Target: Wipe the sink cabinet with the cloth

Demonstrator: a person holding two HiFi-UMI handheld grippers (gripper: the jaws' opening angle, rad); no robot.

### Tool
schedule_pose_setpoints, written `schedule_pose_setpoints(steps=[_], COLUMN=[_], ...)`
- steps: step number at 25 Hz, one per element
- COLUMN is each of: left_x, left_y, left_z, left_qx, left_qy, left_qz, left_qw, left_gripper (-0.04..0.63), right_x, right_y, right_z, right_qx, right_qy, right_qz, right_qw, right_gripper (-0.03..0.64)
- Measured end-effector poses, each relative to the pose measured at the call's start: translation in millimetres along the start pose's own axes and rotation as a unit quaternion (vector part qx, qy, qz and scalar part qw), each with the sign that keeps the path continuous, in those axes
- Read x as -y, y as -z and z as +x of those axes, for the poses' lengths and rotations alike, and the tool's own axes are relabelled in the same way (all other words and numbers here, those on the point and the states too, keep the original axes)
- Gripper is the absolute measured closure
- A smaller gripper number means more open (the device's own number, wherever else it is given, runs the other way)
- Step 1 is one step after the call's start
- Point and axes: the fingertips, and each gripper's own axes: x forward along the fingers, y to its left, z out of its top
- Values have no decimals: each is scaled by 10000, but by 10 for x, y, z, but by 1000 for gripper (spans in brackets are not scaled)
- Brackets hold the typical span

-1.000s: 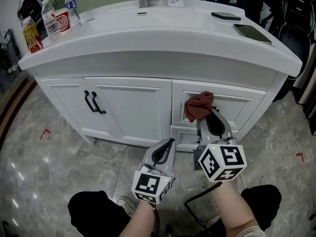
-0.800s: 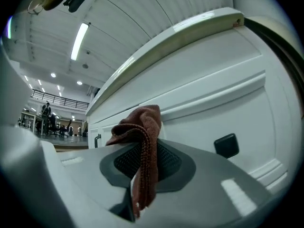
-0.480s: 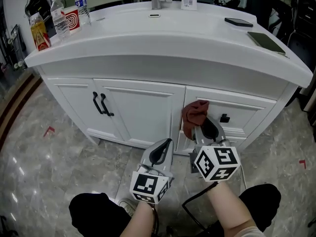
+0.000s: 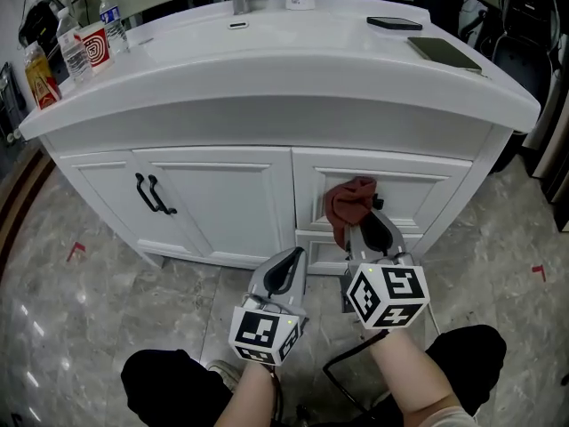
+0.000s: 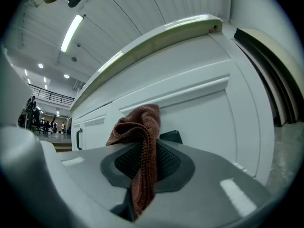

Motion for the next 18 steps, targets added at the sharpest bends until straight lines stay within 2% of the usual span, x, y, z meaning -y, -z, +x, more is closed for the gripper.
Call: schedule_pose_setpoints(steps=[7, 14, 18], left_x=[262, 558, 608], left_y=[16, 81, 102], left_z=[167, 288, 318], left_qx=[9, -79, -112], left_qy=[235, 519, 549], left_qz=[-64, -27, -21], left_qw=[9997, 9986, 9984], left_gripper=[595, 595, 595], right_x=[266, 910, 1196], right_y=[-231, -260, -328], right_z=[-258, -399, -501], right_qx=[214, 148, 180], right_qy=[183, 859, 1017], right_qz=[21, 194, 261], right_qw=[9996, 9960, 9943], right_gripper=[535, 535, 534])
